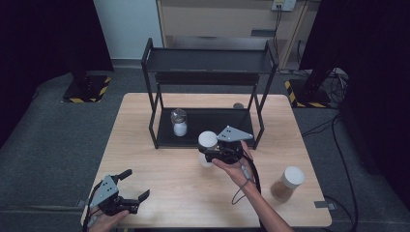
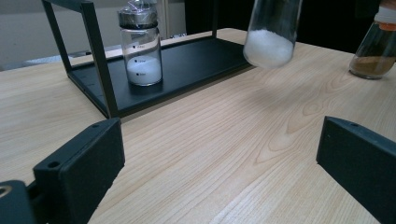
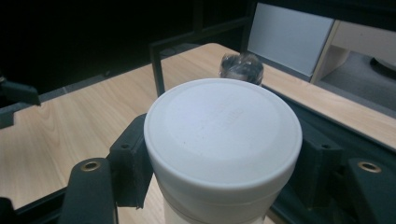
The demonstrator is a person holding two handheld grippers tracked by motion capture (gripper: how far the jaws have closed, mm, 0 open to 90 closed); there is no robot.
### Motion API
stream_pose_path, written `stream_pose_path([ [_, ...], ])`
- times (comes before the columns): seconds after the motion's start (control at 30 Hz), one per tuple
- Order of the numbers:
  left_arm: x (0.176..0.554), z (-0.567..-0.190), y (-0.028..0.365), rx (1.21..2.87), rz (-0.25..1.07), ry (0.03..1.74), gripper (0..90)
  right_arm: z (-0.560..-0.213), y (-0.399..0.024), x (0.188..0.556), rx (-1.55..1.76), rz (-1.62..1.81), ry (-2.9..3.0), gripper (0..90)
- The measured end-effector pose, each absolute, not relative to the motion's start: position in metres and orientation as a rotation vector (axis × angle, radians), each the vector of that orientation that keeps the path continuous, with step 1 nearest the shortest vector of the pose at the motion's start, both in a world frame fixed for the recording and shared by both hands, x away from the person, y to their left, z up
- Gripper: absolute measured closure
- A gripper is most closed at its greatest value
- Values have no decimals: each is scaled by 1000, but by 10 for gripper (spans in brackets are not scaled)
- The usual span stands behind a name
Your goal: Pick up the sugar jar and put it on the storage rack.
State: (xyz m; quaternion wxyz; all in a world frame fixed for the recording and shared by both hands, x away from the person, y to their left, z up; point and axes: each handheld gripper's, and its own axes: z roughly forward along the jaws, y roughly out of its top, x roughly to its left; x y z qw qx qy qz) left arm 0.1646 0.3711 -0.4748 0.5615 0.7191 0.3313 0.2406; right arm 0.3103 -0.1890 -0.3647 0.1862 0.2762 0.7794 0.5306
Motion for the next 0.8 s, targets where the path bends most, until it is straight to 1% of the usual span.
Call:
stream_pose_path([
  [0.4, 165, -475, 371, 1699, 561, 778, 0, -352, -174, 329, 813, 1472, 2138, 341],
  [0.8, 165, -475, 372, 1696, 557, 778, 0, -351, -160, 349, 868, 1436, 2083, 341],
])
